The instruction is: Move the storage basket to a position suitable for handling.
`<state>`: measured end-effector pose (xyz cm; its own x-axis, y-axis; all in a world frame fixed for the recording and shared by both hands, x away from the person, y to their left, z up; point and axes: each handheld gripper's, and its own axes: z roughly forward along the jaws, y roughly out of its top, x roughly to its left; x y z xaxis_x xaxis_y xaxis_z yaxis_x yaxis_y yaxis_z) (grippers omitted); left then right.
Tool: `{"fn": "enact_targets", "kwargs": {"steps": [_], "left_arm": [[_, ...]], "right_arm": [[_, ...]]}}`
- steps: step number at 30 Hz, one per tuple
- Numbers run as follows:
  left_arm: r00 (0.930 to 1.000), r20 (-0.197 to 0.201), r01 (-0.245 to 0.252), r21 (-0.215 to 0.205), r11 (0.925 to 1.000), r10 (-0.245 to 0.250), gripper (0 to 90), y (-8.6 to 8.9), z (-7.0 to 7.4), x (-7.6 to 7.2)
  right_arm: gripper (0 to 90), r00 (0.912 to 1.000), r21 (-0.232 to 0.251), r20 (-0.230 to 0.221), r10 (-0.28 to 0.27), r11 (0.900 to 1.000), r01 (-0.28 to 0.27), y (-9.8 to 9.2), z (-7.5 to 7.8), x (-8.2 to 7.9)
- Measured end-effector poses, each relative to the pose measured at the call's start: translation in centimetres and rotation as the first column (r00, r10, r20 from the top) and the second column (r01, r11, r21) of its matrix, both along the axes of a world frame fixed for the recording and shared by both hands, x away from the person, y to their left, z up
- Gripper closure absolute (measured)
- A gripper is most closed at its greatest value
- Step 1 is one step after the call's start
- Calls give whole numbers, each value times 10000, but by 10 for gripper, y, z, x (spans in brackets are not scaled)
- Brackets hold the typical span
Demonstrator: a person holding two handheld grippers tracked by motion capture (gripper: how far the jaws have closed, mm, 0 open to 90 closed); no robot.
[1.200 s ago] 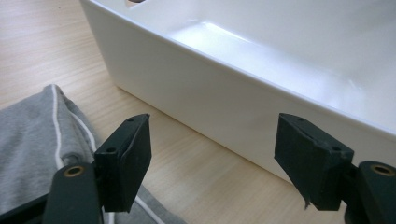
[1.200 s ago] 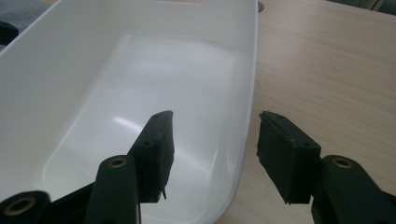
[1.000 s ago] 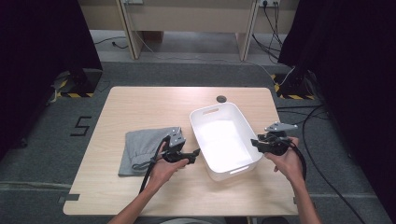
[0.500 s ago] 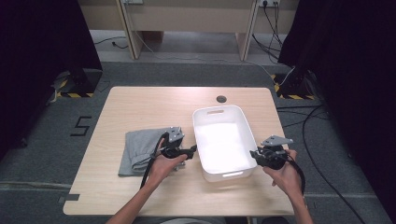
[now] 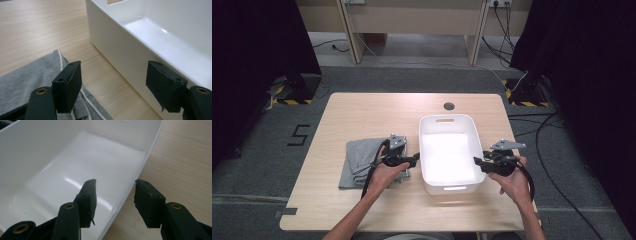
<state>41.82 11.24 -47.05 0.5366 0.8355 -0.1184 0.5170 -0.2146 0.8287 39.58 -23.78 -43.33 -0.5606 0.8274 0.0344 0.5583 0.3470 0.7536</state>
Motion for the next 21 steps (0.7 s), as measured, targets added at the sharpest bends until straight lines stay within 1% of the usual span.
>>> {"fn": "enact_targets", "kwargs": {"steps": [4,6,11,14,15,19,21], "left_arm": [[10000,-58,-34,59,10000,34,304,-2,-1,-1],[10000,-1,-52,132,9999,52,320,-3,0,-2],[9999,-87,-123,-52,9999,122,325,-5,-1,1],[9998,-120,-142,-11,9999,141,331,-8,-1,3],[9999,-119,-126,-18,9999,126,334,-9,-1,3],[9999,-123,40,25,10000,-39,335,-17,-1,3],[9999,-87,59,96,9999,-58,335,-19,-1,4]], "right_arm": [[546,9998,-215,210,-35,9998,40,2,1,0],[582,9995,-348,305,-32,9994,43,2,1,-1],[646,9991,-482,429,-41,9988,62,-1,2,1],[676,9990,-563,454,-26,9984,52,-3,2,1],[682,9987,-640,508,-7,9979,40,-4,2,1],[686,9981,-809,568,-222,9964,268,-10,1,2],[695,9980,-780,554,-308,9963,351,-12,1,1]]}}
